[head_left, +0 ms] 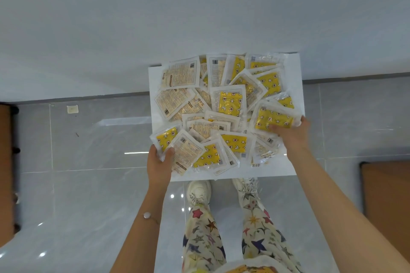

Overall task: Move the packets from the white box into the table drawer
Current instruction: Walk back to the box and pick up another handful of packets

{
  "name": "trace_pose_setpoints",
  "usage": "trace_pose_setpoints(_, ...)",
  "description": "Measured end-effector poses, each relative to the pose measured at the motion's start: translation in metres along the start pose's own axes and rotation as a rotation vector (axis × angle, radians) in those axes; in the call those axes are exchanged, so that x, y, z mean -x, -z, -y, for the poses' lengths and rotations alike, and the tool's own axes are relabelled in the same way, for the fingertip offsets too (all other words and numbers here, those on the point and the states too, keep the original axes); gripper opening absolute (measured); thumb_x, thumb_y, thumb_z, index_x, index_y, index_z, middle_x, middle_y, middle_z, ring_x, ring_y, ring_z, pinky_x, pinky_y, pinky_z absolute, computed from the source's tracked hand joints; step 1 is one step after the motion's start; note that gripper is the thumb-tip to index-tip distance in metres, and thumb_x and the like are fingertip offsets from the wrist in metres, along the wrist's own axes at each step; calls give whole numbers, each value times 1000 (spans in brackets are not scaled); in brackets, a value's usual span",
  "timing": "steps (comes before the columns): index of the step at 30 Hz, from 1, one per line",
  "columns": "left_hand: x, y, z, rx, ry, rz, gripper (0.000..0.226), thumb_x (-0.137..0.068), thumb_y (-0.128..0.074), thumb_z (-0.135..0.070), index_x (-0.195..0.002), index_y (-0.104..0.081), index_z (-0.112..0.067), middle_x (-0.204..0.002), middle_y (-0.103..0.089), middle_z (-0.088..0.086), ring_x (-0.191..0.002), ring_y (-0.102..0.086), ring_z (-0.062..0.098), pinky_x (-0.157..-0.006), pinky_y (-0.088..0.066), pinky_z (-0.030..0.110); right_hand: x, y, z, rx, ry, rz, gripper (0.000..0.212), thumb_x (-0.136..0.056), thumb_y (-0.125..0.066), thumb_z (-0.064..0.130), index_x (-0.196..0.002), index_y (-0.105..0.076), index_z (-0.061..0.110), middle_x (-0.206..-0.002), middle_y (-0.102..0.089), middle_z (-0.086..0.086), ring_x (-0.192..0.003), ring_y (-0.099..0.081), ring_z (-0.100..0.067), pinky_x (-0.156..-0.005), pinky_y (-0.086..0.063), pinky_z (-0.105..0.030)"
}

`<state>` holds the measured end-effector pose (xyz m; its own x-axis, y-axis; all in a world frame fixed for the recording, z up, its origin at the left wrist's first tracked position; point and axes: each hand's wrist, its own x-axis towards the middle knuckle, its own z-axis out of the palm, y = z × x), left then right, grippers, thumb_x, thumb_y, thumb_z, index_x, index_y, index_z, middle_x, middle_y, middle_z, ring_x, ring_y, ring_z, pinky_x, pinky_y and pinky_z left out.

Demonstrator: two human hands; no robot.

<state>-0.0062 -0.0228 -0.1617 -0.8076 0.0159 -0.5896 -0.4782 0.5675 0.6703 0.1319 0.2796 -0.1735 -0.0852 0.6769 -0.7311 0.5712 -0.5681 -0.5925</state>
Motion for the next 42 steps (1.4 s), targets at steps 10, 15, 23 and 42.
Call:
trace_pose_setpoints(10, 13, 30, -8, 210, 33, -174, 35, -95, -60, -17, -129, -53, -10, -120, -65, 8, -107, -64, 24, -88, -55, 41, 8, 36, 4, 61, -26, -178, 53, -71, -81, 14, -118, -59, 14, -109, -66, -3, -94, -62, -22, -77, -47, -33)
trace_pose_setpoints(15, 21, 26, -27, 308, -25, -252, 38, -95, -58, -15, -132, -51, -11, -121, -65, 3, -105, -65, 14, -82, -55, 28, 15, 52, 8, 135, 46, -144, 39, -74, -78, 12, -106, -57, 17, -100, -65, -3, -95, -63, -28, -72, -44, -33)
trace_pose_setpoints(23, 63, 32, -78, 467, 10, -184, 37, -95, -58, -13, -131, -50, -8, -122, -64, 10, -108, -65, 25, -87, -56, 41, 70, 54, 59, 44, 106, 269, 45, -78, -71, -2, -108, -61, 31, -104, -70, 1, -103, -65, -24, -88, -53, -49)
trace_pose_setpoints(42, 238, 288, -94, 987, -22, -348, 39, -92, -63, -12, -129, -50, -18, -118, -68, 6, -101, -69, 25, -71, -59, 38, 401, -91, 166, 292, 330, 919, 45, -81, -72, 11, -122, -55, 21, -114, -69, -2, -104, -67, -23, -93, -52, -49)
